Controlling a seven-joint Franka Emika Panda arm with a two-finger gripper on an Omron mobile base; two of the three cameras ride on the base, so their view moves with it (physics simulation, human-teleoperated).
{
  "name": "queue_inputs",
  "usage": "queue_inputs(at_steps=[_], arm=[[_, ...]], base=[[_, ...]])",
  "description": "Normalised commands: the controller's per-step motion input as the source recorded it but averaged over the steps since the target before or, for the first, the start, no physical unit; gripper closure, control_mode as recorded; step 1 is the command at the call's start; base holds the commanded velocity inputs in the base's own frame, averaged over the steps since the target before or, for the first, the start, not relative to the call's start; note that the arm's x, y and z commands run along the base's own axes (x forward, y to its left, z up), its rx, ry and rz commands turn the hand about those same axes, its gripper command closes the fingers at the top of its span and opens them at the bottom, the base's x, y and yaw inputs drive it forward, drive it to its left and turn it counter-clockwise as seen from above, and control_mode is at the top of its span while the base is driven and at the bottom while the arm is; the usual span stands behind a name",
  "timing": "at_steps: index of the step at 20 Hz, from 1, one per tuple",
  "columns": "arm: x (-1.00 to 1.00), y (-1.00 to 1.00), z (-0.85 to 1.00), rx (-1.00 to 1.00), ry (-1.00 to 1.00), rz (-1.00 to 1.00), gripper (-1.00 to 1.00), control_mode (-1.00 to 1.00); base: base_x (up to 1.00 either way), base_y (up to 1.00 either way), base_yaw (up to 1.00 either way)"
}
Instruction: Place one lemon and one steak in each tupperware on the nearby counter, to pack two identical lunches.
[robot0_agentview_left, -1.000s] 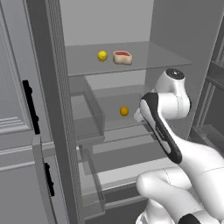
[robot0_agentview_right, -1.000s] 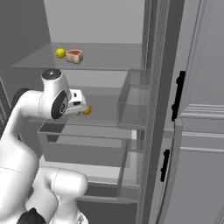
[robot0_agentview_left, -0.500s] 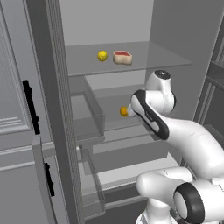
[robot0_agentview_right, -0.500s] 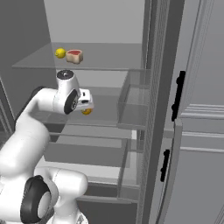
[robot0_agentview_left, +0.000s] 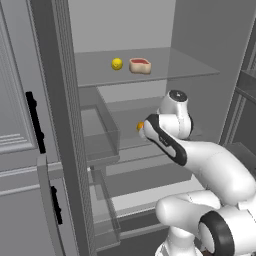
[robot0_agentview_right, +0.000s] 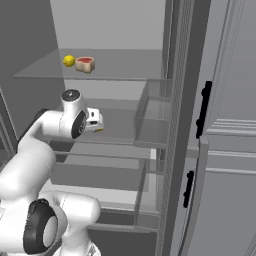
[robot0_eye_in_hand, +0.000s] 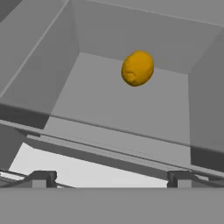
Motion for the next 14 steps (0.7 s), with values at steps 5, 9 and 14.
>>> queue_inputs(at_steps=[5,9,14], arm=[[0.50,0.44,0.14,0.00,0.07,-0.14,-1.00,-1.00],[0.43,0.06,0.06,0.00,0.13,-0.09,-1.00,-1.00],[0.39,-0.16,0.00,0.00,0.02,-0.01,-1.00,-1.00]], base=[[0.00,0.00,0.00],[0.00,0.00,0.00],[0.00,0.00,0.00]])
